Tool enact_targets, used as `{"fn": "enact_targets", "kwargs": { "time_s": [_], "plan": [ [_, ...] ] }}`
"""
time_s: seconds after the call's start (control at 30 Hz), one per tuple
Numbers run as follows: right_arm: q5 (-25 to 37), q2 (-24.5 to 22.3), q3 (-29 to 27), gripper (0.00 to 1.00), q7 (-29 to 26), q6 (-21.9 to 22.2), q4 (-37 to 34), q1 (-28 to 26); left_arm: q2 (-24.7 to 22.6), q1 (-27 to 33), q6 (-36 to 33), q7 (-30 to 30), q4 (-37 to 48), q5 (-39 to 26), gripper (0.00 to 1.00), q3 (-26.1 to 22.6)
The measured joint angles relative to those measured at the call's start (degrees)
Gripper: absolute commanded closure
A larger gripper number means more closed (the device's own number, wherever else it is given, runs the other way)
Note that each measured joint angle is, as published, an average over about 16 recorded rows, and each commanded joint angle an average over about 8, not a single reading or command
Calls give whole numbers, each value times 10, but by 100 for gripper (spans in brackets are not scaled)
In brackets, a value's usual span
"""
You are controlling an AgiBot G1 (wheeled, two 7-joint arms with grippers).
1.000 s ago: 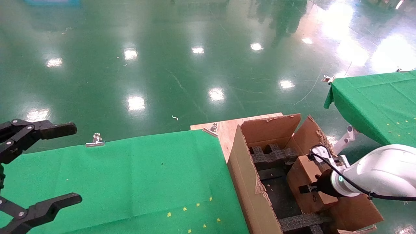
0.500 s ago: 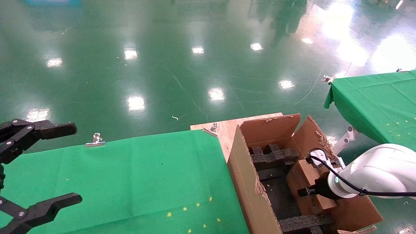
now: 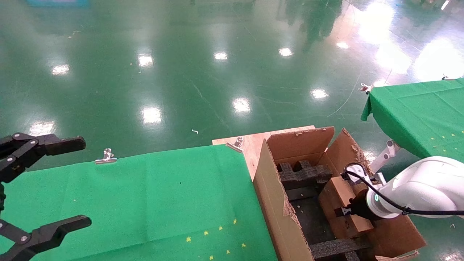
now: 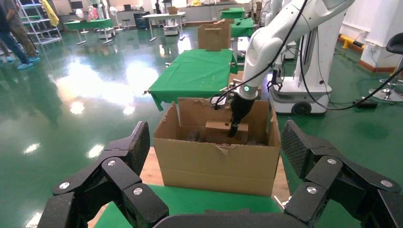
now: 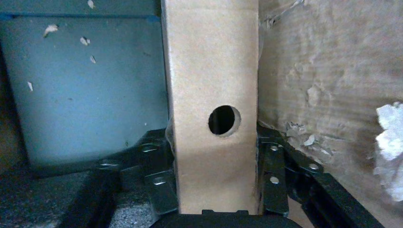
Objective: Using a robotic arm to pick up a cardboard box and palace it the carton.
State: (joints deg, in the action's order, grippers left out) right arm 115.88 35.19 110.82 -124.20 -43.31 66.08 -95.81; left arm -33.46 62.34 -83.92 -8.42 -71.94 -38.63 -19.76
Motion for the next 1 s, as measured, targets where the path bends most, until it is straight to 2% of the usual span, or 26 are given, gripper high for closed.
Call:
{"fn": "enact_targets", "kwargs": {
  "time_s": [0.33,0.6,0.77,1.0],
  "plan": [
    [9,-11,-8,0,-3,-3,11,-24,0,0,0,0,0,0,0,0],
    [-6,-35,-37,0,4,-7,44,-84,0,0,0,0,0,0,0,0],
    [-56,-52,-67,0,40,-20,75,-141,0,0,0,0,0,0,0,0],
    [-191,-69,-116,0,146,-69,107,-219,0,0,0,0,0,0,0,0]
  ]
}}
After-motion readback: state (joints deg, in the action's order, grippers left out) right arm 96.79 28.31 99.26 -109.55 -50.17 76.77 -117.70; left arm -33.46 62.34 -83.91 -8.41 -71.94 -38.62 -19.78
